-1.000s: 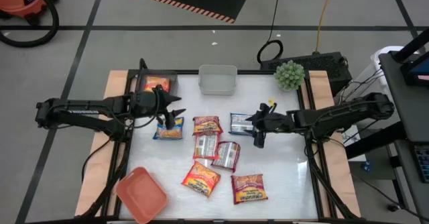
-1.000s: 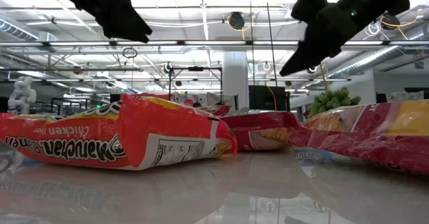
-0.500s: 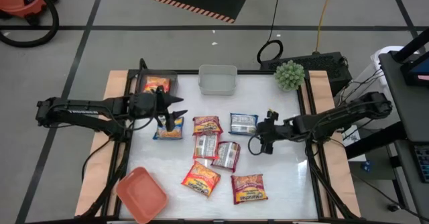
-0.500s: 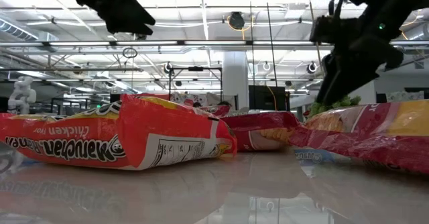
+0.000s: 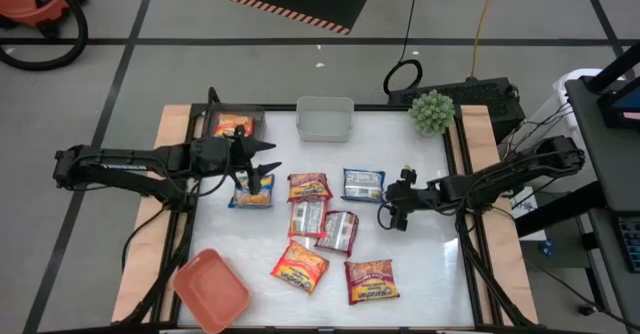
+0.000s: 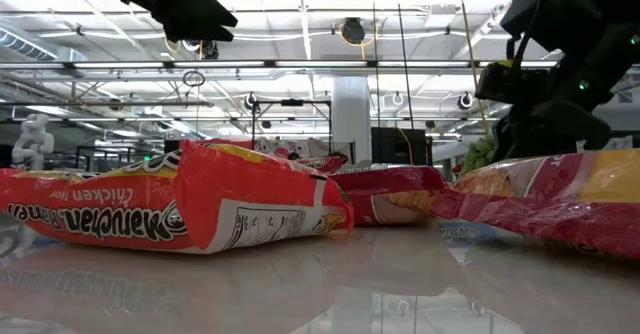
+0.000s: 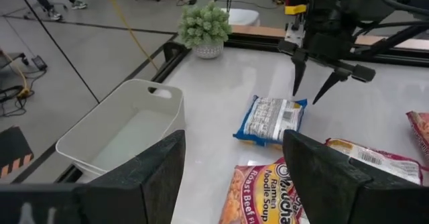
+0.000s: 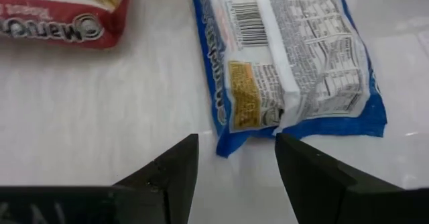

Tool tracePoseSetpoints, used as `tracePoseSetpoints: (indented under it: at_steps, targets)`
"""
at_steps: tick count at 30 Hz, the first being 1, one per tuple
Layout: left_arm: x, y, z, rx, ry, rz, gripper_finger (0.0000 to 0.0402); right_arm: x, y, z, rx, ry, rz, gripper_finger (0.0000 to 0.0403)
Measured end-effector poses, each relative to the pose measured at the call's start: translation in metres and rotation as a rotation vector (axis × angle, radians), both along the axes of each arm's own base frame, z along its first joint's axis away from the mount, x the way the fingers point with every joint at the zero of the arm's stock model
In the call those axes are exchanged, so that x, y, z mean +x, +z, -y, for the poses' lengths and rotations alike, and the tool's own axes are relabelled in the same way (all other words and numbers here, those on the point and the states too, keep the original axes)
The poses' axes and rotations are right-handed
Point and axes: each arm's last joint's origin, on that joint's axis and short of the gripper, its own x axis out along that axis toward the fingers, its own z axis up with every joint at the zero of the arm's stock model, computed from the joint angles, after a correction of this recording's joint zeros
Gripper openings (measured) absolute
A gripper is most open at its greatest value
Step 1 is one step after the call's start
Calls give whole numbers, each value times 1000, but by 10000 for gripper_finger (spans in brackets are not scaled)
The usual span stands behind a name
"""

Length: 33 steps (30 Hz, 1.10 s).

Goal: Sort Maruchan noodles
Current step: Put the right blue noodle pack into the gray bin

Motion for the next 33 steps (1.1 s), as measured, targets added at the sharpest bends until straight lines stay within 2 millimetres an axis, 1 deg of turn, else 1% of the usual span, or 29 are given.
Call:
tracePoseSetpoints:
  at_steps: [4, 7, 11, 16, 21, 28, 33]
  targets:
    - [0, 0, 0, 15, -5, -6, 255, -4, -11, 5, 14, -15, 79, 191]
    - [0, 0, 0, 22, -8, -8, 255, -9, -19, 8, 60, -7, 124, 191]
    - [0, 0, 0, 36, -12, -8, 255, -16, -27, 12, 74, -37, 151, 191]
    - [1, 3, 0, 49, -16, 20, 255, -21, -33, 15, 89, -57, 212, 191]
    - [1, 5, 0, 58, -18, 31, 255, -25, -37, 16, 118, -66, 200, 179]
    - [2, 7, 0, 67, -19, 50, 255, -24, -41, 16, 138, -60, 222, 150]
    - [2, 7, 0, 66, -18, 61, 255, -19, -45, 15, 140, -55, 234, 144]
